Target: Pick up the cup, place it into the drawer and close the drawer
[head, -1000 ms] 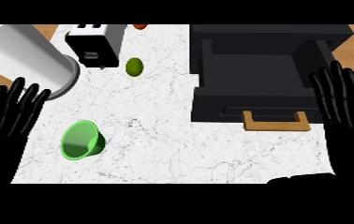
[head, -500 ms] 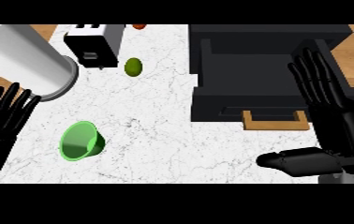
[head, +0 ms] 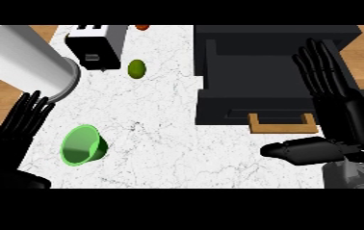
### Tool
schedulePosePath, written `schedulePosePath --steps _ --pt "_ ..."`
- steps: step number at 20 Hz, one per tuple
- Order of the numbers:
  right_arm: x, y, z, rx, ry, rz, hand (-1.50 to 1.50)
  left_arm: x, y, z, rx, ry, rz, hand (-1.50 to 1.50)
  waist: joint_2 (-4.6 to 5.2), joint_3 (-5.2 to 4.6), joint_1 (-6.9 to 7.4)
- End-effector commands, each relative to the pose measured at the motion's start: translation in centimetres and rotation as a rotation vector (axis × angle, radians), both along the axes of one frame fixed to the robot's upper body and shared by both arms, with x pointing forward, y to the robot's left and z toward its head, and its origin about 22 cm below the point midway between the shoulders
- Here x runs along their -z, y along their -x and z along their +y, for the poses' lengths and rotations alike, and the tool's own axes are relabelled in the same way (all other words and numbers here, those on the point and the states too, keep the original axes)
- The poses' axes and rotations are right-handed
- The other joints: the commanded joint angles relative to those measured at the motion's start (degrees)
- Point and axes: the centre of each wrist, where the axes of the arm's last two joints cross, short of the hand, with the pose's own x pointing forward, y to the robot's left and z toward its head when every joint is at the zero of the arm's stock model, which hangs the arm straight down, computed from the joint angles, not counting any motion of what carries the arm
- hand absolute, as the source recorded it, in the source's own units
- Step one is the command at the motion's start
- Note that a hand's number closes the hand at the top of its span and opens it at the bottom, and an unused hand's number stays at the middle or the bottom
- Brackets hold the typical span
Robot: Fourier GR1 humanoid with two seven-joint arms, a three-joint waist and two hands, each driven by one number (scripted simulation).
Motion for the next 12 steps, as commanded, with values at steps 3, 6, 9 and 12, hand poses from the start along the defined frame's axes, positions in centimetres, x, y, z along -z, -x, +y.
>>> schedulePosePath --steps 3,6,9,12 --pt "-0.5 -0.4 -1.9 0.004 0.011 -0.023 -1.5 4.5 -2.1 1.1 -0.043 -0.033 0.077 -1.5 0.08 -0.03 -0.66" --pt "-0.1 -0.8 -0.3 0.006 -0.004 -0.038 -1.5 7.5 1.0 0.3 -0.057 -0.057 0.092 -1.5 0.01 -0.01 -0.14" --pt "-0.4 -0.3 -0.2 -0.015 0.012 -0.007 -1.5 7.8 -1.1 2.4 -0.06 -0.06 0.11 -1.5 -0.01 0.0 -0.25" --pt "-1.5 -2.8 -0.2 0.003 0.005 -0.004 -1.5 10.5 0.3 2.8 -0.064 -0.053 0.107 -1.5 0.08 -0.04 -0.18"
